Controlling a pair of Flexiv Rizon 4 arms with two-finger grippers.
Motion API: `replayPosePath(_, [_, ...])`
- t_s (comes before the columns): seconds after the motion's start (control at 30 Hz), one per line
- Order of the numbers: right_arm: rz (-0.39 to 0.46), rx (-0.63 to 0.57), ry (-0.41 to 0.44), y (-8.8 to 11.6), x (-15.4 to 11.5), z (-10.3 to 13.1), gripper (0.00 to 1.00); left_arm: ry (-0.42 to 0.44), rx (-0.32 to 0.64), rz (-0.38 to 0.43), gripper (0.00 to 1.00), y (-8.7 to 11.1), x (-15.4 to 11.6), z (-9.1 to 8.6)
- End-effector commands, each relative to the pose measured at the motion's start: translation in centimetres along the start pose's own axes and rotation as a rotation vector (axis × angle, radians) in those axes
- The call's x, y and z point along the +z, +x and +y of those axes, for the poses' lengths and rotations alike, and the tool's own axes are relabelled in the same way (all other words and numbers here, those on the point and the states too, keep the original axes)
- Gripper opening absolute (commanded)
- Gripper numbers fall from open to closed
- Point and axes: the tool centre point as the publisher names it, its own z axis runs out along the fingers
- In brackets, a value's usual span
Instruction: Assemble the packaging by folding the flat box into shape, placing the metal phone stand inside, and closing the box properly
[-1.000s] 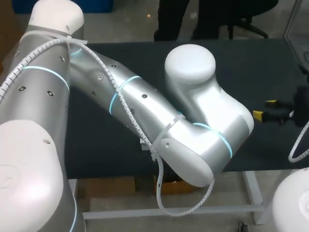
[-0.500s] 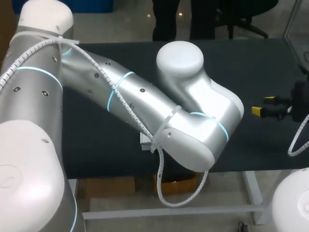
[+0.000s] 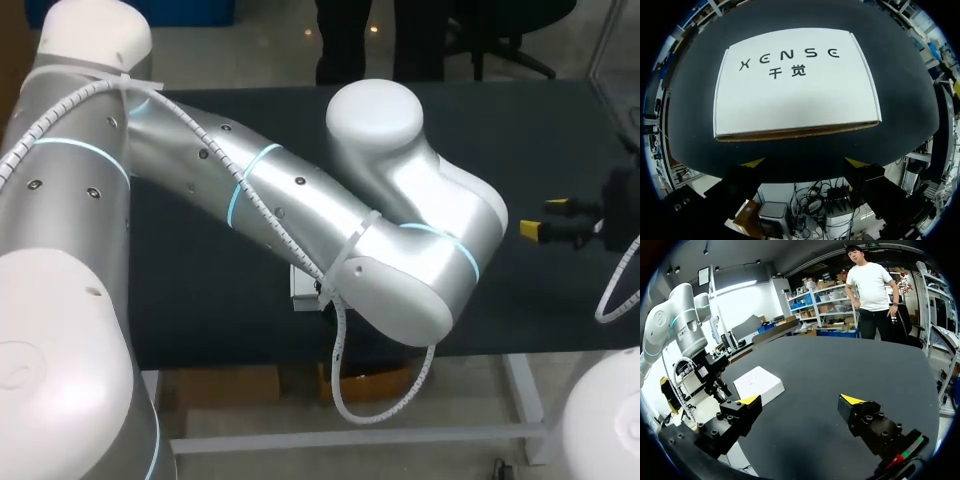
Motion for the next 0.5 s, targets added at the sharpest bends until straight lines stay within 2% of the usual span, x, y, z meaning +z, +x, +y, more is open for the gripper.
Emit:
replayPosePath(0.03, [-0.004, -0.032, 0.004, 0.1, 0.2, -0.2, 1.0, -0.005, -0.019, 0.009, 1.0, -0.3, 0.4, -0.1])
replayPosePath(0.5, [0.025, -0.126, 0.014, -1.2, 1.3, 0.9, 1.0, -0.009, -0.09, -0.011, 1.0, -0.1, 1.5, -2.2])
